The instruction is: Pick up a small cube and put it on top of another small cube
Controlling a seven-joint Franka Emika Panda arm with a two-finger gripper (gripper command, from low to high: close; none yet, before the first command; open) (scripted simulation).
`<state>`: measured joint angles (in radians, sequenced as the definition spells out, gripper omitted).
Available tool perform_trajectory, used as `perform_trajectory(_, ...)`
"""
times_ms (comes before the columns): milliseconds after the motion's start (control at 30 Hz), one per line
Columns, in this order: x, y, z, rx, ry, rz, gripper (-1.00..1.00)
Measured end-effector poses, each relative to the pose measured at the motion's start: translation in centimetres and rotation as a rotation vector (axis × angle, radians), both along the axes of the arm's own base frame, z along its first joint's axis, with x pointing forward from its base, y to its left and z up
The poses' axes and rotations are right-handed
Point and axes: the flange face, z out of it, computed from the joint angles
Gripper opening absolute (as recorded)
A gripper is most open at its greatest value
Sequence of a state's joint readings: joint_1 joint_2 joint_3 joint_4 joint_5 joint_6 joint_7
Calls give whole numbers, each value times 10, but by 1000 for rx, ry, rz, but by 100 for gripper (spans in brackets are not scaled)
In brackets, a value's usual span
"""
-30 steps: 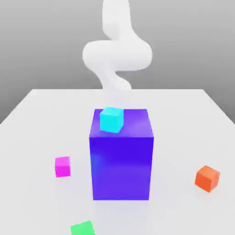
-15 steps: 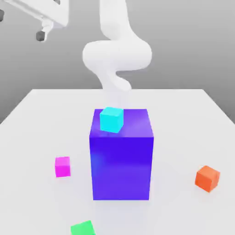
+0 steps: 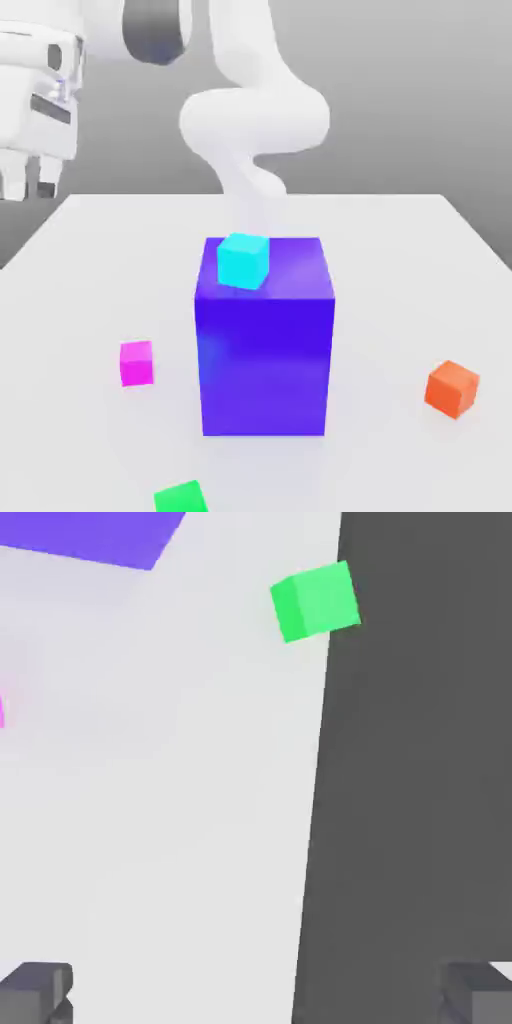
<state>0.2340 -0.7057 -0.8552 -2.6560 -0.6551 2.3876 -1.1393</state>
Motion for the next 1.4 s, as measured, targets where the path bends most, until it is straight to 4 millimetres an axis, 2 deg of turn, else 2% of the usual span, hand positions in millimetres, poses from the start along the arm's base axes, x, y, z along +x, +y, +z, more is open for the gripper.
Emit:
perform_trajectory(200, -11, -3, -52, -65, 102, 293, 0)
perform_trajectory(433, -27, 3, -111, -116, 205, 654, 0)
perform_trajectory(900, -69, 42, -214, -152, 322, 1430, 0)
perform_trajectory(1200, -72, 45, -278, -155, 321, 1492, 0)
perform_trajectory(1233, -72, 46, -284, -153, 323, 1493, -100)
perform_trajectory(1400, -72, 46, -284, -155, 324, 1493, -100)
